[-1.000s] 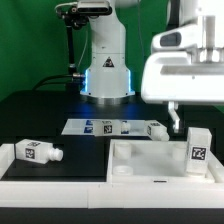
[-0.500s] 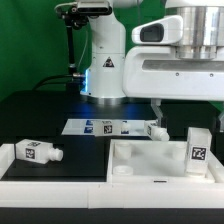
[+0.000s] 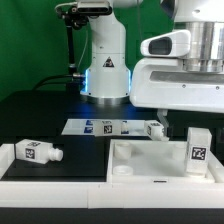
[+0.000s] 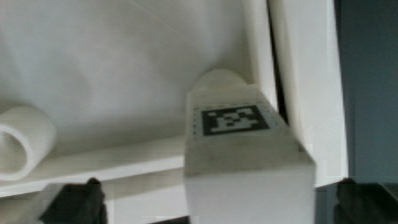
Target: Assemble one leg
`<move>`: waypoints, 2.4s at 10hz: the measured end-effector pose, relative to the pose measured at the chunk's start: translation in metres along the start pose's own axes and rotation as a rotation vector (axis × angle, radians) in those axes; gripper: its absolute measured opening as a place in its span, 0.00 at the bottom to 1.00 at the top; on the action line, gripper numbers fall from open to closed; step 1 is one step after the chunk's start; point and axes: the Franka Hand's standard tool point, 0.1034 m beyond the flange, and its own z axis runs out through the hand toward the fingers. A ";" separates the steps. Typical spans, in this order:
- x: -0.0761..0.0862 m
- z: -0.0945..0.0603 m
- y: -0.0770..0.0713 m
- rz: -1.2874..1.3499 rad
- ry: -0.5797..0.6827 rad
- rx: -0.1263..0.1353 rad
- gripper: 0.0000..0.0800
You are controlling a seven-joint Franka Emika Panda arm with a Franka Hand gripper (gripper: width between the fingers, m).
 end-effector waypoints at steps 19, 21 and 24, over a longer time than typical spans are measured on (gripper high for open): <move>0.003 0.001 -0.005 1.008 0.026 0.096 0.75; 0.000 0.003 -0.010 0.668 0.025 0.080 0.79; -0.003 0.006 -0.005 0.471 0.043 0.062 0.81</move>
Offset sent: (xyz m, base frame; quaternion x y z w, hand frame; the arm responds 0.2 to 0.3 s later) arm 0.0000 0.0000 0.0000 0.0000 0.0000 0.0000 1.0000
